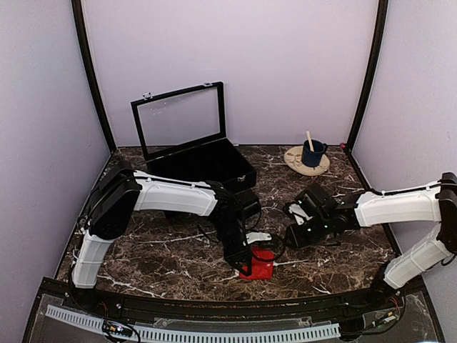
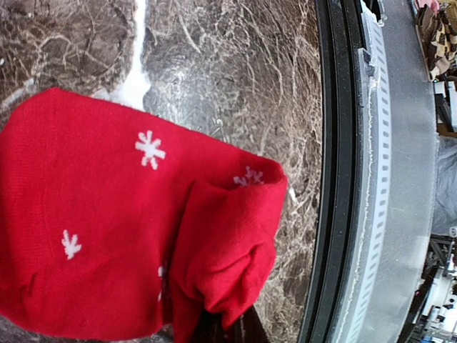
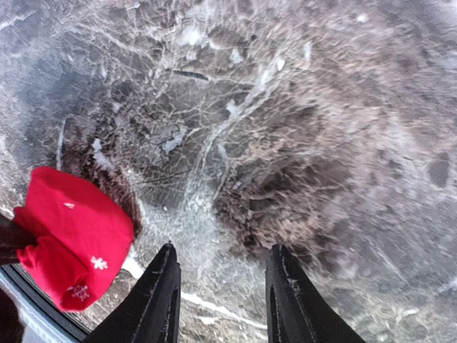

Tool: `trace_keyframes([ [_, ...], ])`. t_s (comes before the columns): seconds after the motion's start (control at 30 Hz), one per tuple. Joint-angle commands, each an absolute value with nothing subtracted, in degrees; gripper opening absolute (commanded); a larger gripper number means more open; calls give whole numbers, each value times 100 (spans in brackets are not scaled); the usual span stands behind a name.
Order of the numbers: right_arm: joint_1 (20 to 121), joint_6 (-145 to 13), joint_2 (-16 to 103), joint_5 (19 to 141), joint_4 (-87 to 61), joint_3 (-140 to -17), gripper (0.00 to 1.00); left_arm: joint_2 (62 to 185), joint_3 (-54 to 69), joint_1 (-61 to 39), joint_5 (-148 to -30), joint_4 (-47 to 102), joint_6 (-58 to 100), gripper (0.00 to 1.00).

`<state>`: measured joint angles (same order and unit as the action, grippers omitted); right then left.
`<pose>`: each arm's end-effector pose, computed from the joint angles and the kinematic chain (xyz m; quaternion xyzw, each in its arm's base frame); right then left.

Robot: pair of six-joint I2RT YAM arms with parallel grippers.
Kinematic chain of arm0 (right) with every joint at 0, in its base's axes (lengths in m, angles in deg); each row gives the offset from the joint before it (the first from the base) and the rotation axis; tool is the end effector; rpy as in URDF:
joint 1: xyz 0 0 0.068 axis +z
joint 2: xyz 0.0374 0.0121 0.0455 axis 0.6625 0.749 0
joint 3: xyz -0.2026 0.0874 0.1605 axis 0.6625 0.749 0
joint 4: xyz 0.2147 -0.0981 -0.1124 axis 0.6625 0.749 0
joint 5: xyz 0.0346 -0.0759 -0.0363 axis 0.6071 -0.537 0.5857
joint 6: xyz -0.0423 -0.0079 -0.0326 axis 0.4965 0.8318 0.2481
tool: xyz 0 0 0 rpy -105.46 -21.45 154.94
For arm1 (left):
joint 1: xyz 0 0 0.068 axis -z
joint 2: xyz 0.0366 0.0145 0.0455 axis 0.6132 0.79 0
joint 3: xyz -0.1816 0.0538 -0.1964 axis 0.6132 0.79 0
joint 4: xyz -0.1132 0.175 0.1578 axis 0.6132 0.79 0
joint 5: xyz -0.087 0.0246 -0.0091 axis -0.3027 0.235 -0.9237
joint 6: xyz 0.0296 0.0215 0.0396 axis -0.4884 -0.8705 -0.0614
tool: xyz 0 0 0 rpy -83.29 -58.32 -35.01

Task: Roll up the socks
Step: Roll the sock at the center of the board.

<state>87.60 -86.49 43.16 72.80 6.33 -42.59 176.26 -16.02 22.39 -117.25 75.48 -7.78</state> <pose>0.1763 0.1837 0.1633 -0.1611 0.9548 0.1533 0.1975 0.2015 -0.3947 0.1386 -0.6146 -0.7183 0.3252 0.0242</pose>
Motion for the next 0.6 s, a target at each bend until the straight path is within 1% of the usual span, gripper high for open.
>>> trace_keyframes([
  [0.0, 8753, -8751, 3879, 7007, 792, -4092, 39, 18026, -1609, 2140, -11610, 8428, -717, 0],
  [0.23, 9243, -9018, 3175, 6686, 1092, -3900, 39, 18267, -1782, 2108, -11794, 8437, -685, 0],
  [0.4, 9963, -9374, 2860, 6245, 1478, -4026, 38, 18393, -1829, 2010, -11892, 8370, -624, 0],
  [0.57, 10753, -9822, 2811, 5857, 1769, -4105, 38, 18535, -1882, 1831, -12004, 8288, -565, 0],
])
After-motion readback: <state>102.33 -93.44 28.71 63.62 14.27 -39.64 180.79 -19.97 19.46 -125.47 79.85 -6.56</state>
